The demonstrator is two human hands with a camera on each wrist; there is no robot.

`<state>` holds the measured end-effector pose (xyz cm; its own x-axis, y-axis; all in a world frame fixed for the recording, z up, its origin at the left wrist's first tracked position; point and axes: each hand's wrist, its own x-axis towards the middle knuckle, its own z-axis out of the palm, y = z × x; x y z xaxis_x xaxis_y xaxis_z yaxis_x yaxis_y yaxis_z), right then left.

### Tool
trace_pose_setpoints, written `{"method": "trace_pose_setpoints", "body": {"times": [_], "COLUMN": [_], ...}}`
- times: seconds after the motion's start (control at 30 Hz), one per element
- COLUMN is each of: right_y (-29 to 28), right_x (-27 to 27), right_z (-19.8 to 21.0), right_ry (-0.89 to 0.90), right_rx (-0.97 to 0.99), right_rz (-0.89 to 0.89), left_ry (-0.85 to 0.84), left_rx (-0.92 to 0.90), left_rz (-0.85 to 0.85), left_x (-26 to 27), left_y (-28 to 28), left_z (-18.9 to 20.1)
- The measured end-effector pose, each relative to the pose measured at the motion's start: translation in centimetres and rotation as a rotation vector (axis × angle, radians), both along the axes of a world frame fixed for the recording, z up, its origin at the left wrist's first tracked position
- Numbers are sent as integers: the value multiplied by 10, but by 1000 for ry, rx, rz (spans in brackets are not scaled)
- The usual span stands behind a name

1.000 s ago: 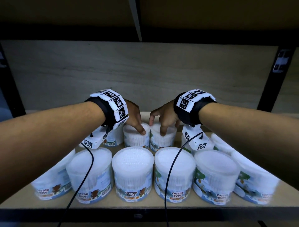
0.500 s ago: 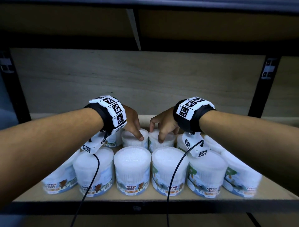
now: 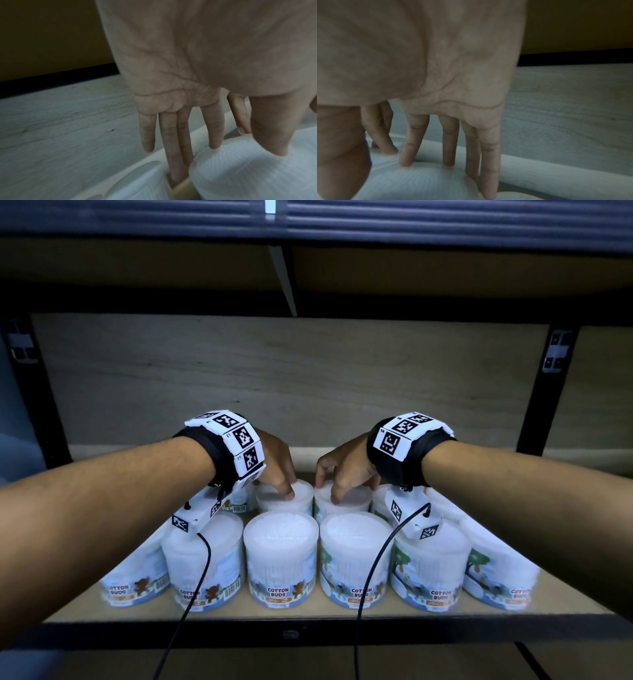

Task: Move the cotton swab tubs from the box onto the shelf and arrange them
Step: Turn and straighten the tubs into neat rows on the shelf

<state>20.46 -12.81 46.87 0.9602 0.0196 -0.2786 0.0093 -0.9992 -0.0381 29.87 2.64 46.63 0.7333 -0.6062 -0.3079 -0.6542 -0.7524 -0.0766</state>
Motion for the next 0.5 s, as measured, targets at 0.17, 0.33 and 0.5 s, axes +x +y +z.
{"method": "trace_pose_setpoints", "body": {"times": [0.17,0.33,0.5], "right_y": [2,2,3], "right_x": [-2,-3,-6], "right_z": [-1,-1,-1], "right_ry": [26,24,28], "right_rx": [61,70,67], "right_rz": [-44,-61,-57], "left_ry": [42,47,17], "left_rx": [-25,-15,5], "left_rz": [30,39,37], "left_x": [0,-7,-13], "left_y": [2,4,6], "left_z": [-4,-1,0]}}
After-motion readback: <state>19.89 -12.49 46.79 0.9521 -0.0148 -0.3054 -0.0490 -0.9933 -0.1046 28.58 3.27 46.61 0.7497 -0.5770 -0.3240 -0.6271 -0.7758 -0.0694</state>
